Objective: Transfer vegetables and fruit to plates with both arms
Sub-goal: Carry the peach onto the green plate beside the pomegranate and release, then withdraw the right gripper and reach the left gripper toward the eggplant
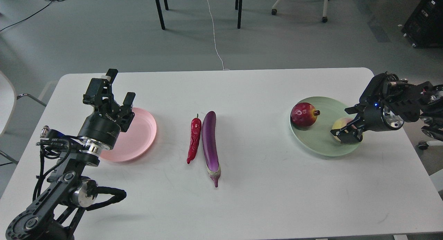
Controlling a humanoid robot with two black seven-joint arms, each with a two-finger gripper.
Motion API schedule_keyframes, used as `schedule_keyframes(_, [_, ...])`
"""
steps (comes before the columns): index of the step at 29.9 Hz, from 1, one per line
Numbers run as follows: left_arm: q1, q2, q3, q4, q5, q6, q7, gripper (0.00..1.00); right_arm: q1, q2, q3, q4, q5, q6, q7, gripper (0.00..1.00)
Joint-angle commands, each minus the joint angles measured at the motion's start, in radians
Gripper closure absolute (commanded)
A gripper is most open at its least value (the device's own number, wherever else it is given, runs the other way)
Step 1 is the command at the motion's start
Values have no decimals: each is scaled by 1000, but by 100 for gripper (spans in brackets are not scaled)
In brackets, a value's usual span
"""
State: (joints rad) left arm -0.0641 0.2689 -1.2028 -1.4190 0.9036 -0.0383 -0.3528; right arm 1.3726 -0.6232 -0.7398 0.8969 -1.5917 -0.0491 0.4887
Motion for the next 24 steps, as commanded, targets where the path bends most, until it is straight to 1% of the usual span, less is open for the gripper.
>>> schedule_keyframes(1, [-2, 24, 0, 0, 0, 0, -2, 0, 14, -15, 89, 14, 22, 0, 0, 3])
schedule_keyframes(3, [-5, 49, 5, 0, 1, -2, -5, 0, 14, -35, 178, 34, 73, 2, 0, 3])
schedule_keyframes(7, [-23, 122, 20, 2, 27, -2, -17, 0, -18, -33, 359, 50, 304, 14, 0, 3])
schedule_keyframes(10, [-54, 168, 64, 0, 55, -2, -17, 0, -111, 2, 460, 45, 584, 17, 0, 3])
schedule_keyframes(13, [-89, 216, 126, -4, 101, -2, -31, 0, -197, 74, 560, 48, 876, 18, 0, 3])
schedule_keyframes(15, [-108, 249, 170, -24, 171, -2, -31, 0, -243, 92, 629, 50, 1057, 44, 0, 3])
schedule_keyframes(16, [-115, 265, 190, -34, 214, -2, -31, 0, -260, 94, 657, 50, 1126, 66, 0, 3])
schedule_keyframes(18, [-137, 286, 244, -54, 319, -3, -28, 0, -294, 94, 709, 50, 1266, 150, 0, 4])
schedule_keyframes(21, [-210, 311, 334, -60, 472, -9, -12, 0, -343, 80, 786, 45, 1458, 320, 0, 4])
schedule_keyframes(22, [-241, 316, 366, -60, 512, -18, -2, 0, -357, 73, 807, 40, 1499, 371, 0, 4])
schedule_keyframes(24, [-321, 325, 437, -58, 586, -47, 58, 0, -388, 39, 844, 31, 1550, 461, 0, 4])
